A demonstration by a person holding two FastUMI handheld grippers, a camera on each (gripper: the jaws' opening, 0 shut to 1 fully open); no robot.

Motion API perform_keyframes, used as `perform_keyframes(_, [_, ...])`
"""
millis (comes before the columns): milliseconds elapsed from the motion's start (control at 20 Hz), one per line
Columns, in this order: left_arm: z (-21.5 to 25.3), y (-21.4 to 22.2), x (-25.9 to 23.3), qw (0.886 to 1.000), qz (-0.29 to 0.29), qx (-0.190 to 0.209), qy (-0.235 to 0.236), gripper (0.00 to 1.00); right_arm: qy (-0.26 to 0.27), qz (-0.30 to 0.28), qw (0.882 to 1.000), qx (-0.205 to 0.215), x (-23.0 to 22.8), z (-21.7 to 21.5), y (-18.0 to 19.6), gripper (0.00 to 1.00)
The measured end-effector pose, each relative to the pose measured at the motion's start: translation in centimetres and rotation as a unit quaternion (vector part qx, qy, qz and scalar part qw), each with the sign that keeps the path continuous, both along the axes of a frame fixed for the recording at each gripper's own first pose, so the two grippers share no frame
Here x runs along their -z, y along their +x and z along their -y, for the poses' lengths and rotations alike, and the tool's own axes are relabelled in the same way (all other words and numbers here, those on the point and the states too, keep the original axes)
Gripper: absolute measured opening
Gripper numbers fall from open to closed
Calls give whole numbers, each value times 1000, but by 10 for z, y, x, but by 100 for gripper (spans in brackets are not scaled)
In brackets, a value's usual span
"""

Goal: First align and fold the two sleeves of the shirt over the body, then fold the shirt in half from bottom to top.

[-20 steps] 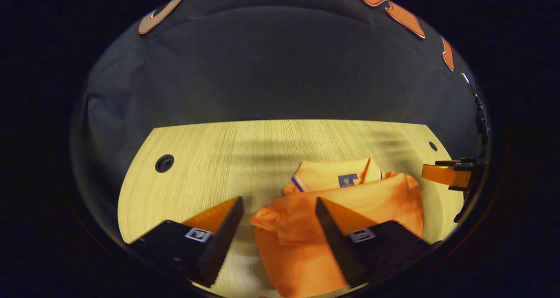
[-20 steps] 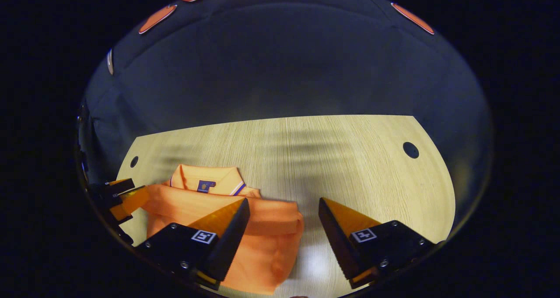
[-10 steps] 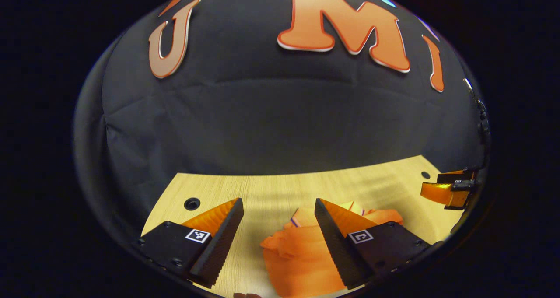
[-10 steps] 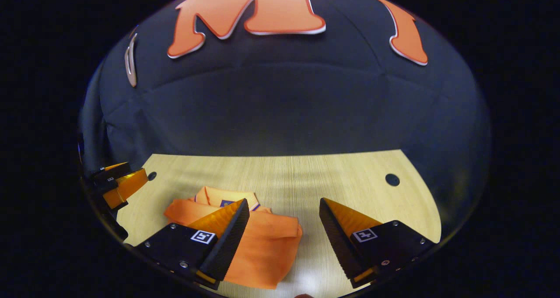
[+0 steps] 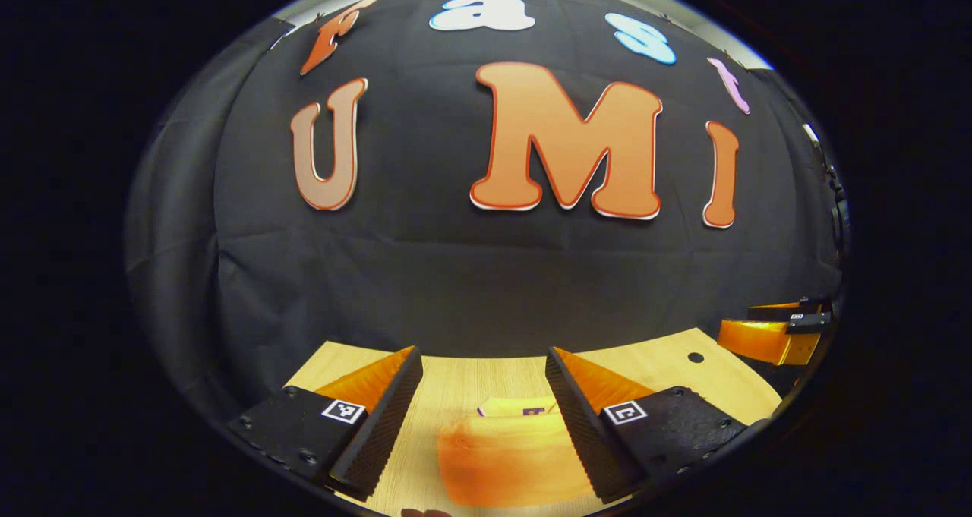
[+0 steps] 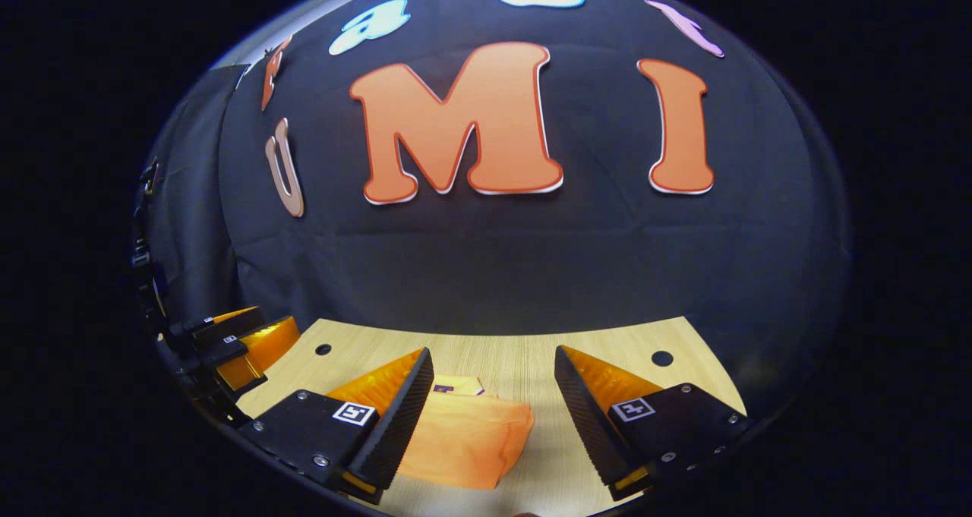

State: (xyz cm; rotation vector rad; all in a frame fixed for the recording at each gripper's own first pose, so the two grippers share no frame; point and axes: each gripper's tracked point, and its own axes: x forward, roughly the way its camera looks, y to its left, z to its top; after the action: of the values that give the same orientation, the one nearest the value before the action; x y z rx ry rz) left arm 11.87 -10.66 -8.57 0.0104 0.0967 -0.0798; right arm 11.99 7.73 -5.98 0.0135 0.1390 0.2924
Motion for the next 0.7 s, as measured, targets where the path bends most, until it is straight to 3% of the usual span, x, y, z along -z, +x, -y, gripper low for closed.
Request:
perform_keyframes(300, [-6,-62,-32,998,60,-21,-13,98,37,86,996,-13,-46,18,-53,100])
perform_keyframes(400, [-10,-77,-41,997,75,-28,-9,98,46,96,994,-18,-54,18,-68,96])
perform_keyframes(700, [-28,-121,-51,996,86,-29,-17,98,57,99,993,-9,-56,17,-104,100])
